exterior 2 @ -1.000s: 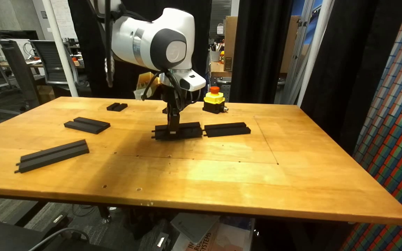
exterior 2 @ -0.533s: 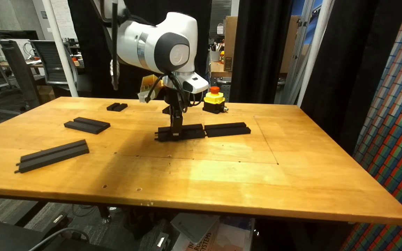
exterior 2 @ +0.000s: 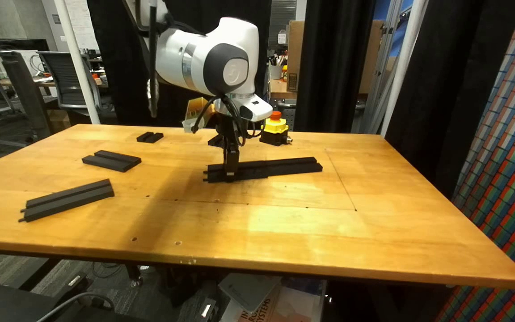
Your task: Connect four black pieces together
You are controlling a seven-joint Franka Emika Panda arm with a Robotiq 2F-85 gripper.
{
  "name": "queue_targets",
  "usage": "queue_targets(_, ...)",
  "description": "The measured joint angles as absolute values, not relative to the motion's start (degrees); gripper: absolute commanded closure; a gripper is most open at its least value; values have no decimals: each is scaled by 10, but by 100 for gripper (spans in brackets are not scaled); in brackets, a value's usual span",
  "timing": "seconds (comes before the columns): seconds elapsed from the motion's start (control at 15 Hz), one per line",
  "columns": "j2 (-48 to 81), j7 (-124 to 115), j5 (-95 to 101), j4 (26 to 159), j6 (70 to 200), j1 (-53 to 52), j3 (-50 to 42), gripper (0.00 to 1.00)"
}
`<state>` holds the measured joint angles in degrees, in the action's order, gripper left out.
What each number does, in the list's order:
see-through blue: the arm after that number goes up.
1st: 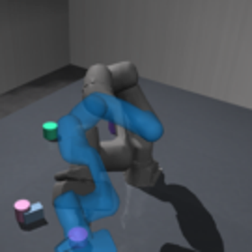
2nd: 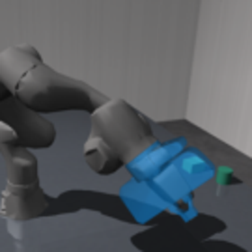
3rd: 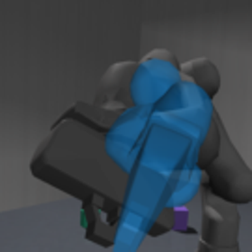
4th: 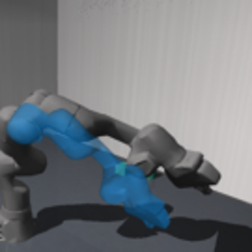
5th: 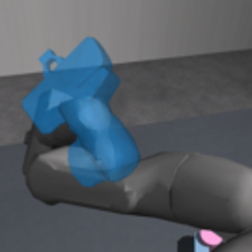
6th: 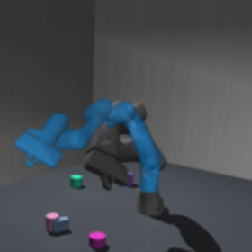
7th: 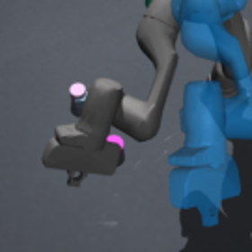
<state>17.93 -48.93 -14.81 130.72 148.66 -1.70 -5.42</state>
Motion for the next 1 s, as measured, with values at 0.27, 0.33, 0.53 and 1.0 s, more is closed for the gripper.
queue_targets(0.27, 182, -489, -146, 1301, 1484, -17, -54, 55)
queue_targets(0.33, 183, -489, -146, 1298, 1482, -17, -54, 55)
queue_targets(0.53, 186, -489, -144, 1291, 1476, -17, -54, 55)
queue_targets(1.0, 194, -488, -143, 1282, 1474, -16, -55, 55)
